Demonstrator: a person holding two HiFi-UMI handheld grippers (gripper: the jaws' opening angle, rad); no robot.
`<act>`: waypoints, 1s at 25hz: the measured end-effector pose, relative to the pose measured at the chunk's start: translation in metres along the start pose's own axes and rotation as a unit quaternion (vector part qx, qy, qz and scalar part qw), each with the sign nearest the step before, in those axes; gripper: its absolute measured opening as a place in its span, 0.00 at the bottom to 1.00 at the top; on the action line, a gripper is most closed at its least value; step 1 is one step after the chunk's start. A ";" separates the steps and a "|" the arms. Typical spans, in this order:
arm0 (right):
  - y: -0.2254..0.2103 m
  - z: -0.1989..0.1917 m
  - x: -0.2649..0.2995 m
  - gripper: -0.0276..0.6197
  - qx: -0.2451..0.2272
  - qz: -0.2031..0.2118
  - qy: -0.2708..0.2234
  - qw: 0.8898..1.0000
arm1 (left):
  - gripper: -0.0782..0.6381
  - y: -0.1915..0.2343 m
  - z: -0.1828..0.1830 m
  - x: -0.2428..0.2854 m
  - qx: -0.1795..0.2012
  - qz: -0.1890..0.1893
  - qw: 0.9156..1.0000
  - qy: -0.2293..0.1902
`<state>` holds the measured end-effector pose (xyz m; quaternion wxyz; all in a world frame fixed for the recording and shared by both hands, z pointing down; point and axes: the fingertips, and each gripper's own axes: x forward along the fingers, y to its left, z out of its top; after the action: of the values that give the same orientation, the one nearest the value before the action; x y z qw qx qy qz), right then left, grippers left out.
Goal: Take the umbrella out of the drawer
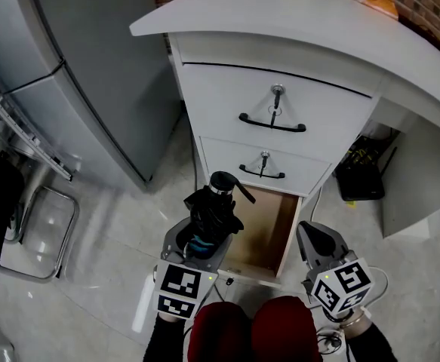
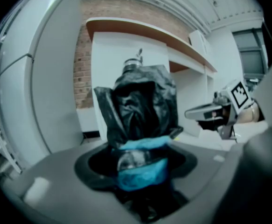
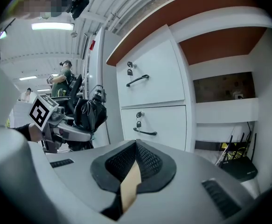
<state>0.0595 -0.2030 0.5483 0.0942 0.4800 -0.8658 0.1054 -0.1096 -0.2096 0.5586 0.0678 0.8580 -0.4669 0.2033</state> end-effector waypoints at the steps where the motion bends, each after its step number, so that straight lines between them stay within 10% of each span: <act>1: 0.002 0.002 0.000 0.04 -0.001 0.002 -0.002 1.000 | 0.50 0.003 0.001 -0.004 -0.004 0.005 1.000 -0.004; 25: 0.028 0.032 -0.003 0.04 0.015 0.046 -0.027 0.998 | 0.51 0.041 0.003 -0.088 -0.156 0.086 0.979 -0.103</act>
<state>0.0356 -0.1949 0.5148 0.0588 0.4439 -0.8874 0.1096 -0.1853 -0.1648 0.5169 0.1348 0.8095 -0.5698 0.0438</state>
